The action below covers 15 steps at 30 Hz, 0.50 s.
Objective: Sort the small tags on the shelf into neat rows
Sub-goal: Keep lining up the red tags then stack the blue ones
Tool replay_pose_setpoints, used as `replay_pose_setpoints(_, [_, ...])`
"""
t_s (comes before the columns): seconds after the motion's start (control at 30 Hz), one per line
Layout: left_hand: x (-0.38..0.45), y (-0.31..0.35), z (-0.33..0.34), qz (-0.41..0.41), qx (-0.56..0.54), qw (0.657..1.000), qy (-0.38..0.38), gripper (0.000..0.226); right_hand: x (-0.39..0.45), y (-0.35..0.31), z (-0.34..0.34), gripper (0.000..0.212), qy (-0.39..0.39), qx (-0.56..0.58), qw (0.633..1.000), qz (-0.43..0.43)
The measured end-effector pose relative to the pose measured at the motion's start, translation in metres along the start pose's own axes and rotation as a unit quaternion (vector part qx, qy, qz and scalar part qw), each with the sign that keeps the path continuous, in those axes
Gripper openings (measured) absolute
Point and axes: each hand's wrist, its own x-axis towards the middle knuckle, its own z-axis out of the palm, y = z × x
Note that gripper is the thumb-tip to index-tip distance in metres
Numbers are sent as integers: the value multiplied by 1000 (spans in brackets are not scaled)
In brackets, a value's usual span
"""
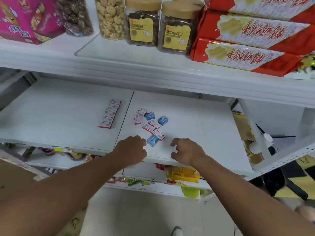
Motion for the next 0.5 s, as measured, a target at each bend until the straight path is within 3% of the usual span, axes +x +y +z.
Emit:
replay_pose_setpoints(0.27, [21,12,17,-78,-18,996,-34,45,66,29,9,62,-31,40,997,-55])
replay_pose_setpoints(0.5, [18,16,44,-116,-43,992,-24,42,125,29,36,69,-3,37,995,-95])
